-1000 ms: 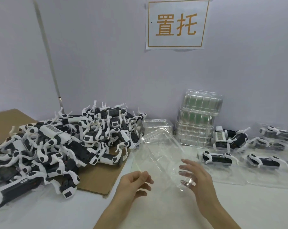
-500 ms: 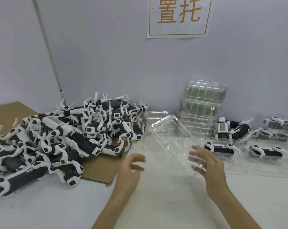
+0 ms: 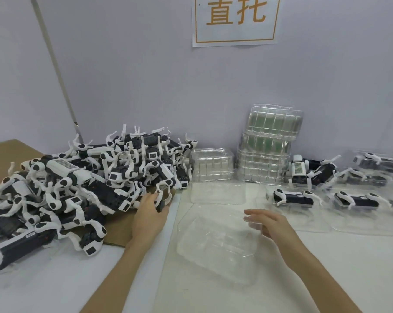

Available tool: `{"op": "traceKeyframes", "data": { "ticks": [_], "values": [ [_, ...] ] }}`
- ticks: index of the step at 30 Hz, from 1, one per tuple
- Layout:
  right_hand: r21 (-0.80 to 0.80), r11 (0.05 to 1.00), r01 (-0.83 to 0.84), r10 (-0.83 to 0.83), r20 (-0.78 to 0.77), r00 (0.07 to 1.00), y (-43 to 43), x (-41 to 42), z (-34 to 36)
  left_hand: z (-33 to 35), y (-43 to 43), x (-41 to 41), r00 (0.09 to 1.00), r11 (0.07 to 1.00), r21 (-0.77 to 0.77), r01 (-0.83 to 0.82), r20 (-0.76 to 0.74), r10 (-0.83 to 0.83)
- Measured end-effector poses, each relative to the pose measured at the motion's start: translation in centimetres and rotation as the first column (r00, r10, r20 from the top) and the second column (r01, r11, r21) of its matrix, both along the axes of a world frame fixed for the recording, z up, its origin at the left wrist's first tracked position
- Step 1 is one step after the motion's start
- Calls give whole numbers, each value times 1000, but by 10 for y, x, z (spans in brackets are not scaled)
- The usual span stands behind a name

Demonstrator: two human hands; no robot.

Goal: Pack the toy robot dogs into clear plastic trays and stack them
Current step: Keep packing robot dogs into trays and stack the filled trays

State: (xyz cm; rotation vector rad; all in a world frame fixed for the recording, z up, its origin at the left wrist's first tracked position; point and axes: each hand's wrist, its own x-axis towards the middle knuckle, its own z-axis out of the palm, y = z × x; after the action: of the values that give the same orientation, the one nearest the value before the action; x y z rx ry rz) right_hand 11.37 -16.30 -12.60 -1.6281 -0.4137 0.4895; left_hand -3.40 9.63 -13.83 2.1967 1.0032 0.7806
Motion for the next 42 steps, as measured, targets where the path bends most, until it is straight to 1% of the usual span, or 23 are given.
{"op": "traceKeyframes", "data": {
  "ticks": [1,3,6,8,11,13,15,16,18,20,22,23,25,27,28,30,32,34,35,37,39,40,42],
  "values": [
    [-3,1000,19,-19,13,1000,0,0,-1,0,2,3,1000,1000,16,-11,-29,12],
    [5,998,66,-66,55,996,-1,2,-2,0,7,8,997,994,79,-81,-8,82],
    [83,987,137,-145,103,984,-1,3,-1,8,8,10,981,978,133,-162,127,145],
    [143,969,202,-223,159,962,-2,1,3,20,3,8,952,985,86,-148,284,118],
    [302,915,269,-335,193,922,-4,-5,11,45,-20,0,859,999,-31,14,512,4],
    [411,881,234,-329,176,928,-7,-10,19,64,-42,-10,786,990,15,138,607,-119],
    [451,880,149,-248,170,954,-9,-14,26,81,-65,-19,706,948,92,304,646,-289],
    [454,887,87,-177,159,971,-9,-17,29,87,-76,-22,665,915,127,383,650,-369],
    [450,889,-84,41,104,994,-7,-22,33,93,-96,-22,601,838,185,514,619,-505],
    [458,851,-257,280,19,960,-4,-27,35,92,-114,-17,580,771,244,589,537,-613],
    [510,787,-349,433,-53,900,-3,-29,34,85,-125,-10,588,713,357,603,404,-700],
    [548,758,-353,465,-76,882,-3,-30,34,79,-129,-6,601,684,407,605,331,-728],
    [605,743,-286,433,-110,894,-2,-30,32,67,-132,-1,625,637,473,609,207,-752],
    [626,760,-175,341,-154,927,-2,-28,32,58,-130,2,647,613,531,585,151,-748],
    [632,767,-116,294,-185,938,-2,-26,32,54,-126,2,657,622,537,570,157,-738],
    [616,787,-43,209,-200,957,-4,-22,31,48,-112,0,696,694,495,522,222,-682],
    [602,798,-26,165,-178,970,-7,-17,31,37,-93,-4,766,797,405,448,286,-576],
    [605,795,-40,156,-141,978,-10,-15,32,24,-77,-9,837,880,242,409,285,-468],
    [583,811,-55,139,-101,985,-10,-17,33,16,-71,-11,862,901,144,409,262,-433],
    [472,880,-55,36,49,998,-7,-22,32,3,-64,-13,876,899,-7,437,230,-424],
    [345,938,-14,-86,274,958,-3,-29,30,-4,-63,-14,848,857,-132,499,279,-451],
    [305,952,-13,-103,360,927,-2,-31,29,-5,-65,-14,836,838,-169,519,303,-457],
    [277,960,-31,-94,428,899,1,-35,24,-7,-69,-16,830,824,-197,531,319,-458]
  ]
}}
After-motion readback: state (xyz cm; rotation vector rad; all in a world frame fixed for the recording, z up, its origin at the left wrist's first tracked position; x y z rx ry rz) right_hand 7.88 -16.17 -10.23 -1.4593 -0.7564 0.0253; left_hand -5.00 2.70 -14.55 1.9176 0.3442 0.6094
